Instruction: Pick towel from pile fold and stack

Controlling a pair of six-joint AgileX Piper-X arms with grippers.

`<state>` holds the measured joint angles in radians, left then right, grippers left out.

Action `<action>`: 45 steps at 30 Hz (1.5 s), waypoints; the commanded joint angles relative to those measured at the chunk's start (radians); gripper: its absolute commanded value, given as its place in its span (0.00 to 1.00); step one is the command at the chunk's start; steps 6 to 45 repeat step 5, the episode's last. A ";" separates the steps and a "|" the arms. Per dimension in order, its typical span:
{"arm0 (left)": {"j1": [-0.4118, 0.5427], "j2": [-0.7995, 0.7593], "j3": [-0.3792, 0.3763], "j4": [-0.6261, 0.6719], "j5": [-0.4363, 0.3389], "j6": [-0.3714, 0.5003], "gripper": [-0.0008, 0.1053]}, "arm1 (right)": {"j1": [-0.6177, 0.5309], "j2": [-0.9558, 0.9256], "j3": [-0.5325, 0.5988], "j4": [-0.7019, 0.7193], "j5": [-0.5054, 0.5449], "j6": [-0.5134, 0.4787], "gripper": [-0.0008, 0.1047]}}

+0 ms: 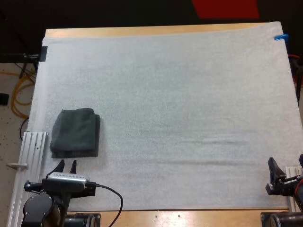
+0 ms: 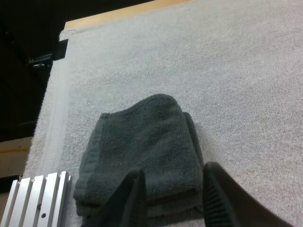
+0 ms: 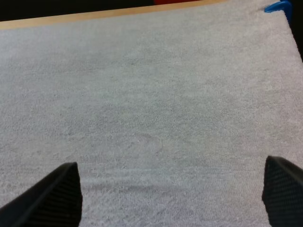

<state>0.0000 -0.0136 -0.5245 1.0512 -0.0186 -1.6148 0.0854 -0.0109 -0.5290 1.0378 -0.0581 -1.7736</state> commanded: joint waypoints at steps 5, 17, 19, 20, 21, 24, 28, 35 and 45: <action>-0.002 -0.134 -0.003 -0.010 -0.001 -0.010 0.27 | -0.005 -0.040 -0.001 -0.002 -0.006 -0.011 0.72; -0.002 -0.134 -0.003 -0.010 -0.001 -0.010 0.27 | -0.005 -0.040 -0.001 -0.002 -0.006 -0.011 0.72; -0.002 -0.134 -0.003 -0.010 -0.001 -0.010 0.27 | -0.005 -0.040 -0.001 -0.002 -0.006 -0.011 0.72; -0.002 -0.134 -0.003 -0.010 -0.001 -0.010 0.27 | -0.005 -0.040 -0.001 -0.002 -0.006 -0.011 0.72; -0.002 -0.134 -0.003 -0.010 -0.001 -0.010 0.27 | -0.005 -0.040 -0.001 -0.002 -0.006 -0.011 0.72; -0.002 -0.134 -0.003 -0.010 -0.001 -0.010 0.27 | -0.005 -0.040 -0.001 -0.002 -0.006 -0.011 0.72; -0.002 -0.134 -0.003 -0.010 -0.001 -0.010 0.27 | -0.005 -0.040 -0.001 -0.002 -0.006 -0.011 0.72; -0.002 -0.134 -0.003 -0.010 -0.001 -0.010 0.27 | -0.005 -0.040 -0.001 -0.002 -0.006 -0.011 0.72; -0.002 -0.134 -0.003 -0.010 -0.001 -0.010 0.27 | -0.005 -0.040 -0.001 -0.002 -0.006 -0.011 0.72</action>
